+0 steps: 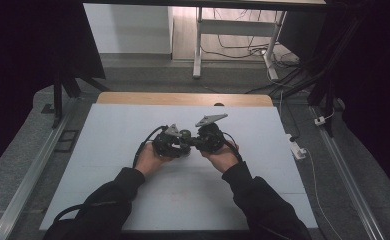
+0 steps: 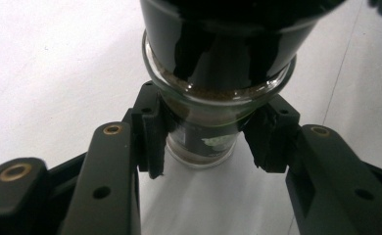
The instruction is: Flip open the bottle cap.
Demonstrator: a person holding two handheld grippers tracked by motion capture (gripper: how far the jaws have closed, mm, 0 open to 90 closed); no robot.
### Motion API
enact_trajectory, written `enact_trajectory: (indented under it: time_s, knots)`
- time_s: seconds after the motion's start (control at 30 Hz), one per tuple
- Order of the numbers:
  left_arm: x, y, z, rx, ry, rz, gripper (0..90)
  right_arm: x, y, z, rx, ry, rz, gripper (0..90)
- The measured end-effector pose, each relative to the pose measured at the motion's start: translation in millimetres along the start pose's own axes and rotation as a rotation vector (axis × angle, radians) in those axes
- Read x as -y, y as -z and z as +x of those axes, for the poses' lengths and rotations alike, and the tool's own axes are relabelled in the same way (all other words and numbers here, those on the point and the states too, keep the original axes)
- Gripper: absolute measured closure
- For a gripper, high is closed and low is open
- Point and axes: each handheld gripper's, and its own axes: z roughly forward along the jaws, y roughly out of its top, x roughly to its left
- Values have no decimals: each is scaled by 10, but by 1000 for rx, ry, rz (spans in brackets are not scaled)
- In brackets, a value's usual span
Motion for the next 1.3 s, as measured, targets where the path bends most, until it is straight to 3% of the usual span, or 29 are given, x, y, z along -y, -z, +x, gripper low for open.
enact_trajectory:
  time_s: [0.03, 0.27, 0.33, 0.9, 1.3]
  knots:
    - [2, -11, -12, -2, 20, -16, 540, -6, -7, 4, 2, 4, 2, 897]
    - [4, -12, -15, -6, 16, -15, 541, -40, -16, 15, 4, 12, -4, 897]
    - [3, 0, -3, -3, -5, 2, 541, -50, -9, 13, 6, 11, -7, 897]
    - [7, 0, -3, -5, -8, 2, 541, -174, 3, -55, 26, 26, -27, 898]
    - [10, -3, -8, -5, -5, -2, 541, -266, 8, -158, 44, 3, -52, 898]
